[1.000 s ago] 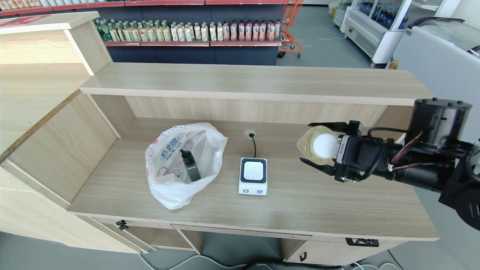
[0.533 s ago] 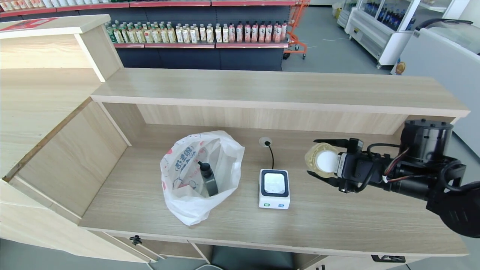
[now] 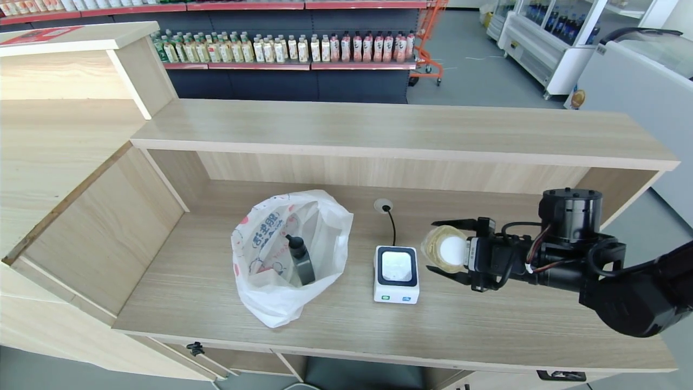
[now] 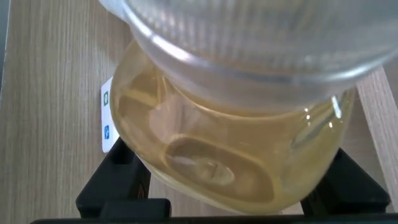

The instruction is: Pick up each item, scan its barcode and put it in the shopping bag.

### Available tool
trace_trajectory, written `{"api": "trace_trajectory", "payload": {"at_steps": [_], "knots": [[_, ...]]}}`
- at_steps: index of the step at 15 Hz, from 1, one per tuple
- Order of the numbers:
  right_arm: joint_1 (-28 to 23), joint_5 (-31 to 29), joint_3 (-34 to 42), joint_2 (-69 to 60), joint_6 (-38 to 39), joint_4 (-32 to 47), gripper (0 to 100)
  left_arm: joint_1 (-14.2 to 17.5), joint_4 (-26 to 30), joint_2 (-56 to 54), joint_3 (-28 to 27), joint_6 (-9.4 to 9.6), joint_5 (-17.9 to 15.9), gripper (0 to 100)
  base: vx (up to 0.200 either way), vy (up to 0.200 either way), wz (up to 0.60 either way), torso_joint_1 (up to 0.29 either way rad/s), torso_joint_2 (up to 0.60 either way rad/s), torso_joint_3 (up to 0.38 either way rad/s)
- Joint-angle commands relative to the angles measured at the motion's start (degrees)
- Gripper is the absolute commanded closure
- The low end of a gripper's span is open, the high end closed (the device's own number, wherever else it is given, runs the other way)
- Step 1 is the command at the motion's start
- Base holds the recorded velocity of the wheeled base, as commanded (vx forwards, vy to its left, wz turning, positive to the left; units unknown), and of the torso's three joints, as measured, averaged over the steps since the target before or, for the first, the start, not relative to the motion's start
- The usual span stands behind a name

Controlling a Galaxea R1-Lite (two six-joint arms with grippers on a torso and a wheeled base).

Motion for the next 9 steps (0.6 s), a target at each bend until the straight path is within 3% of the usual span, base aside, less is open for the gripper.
{"api": "trace_trajectory", "payload": {"at_steps": [1,9], "knots": [[0.56,-0.03,0.06,1.97,-0.06,0.02,100,0.03,-0.02,-0.02,0.0,0.02,0.0,0,0.0,0.0,0.0,0.0,0.0,0.0],[0.64,-0.03,-1.87,5.92,-1.91,-0.24,100,0.03,-0.02,-0.02,0.0,-0.07,0.0,0,0.0,0.0,0.0,0.0,0.0,0.0]]}}
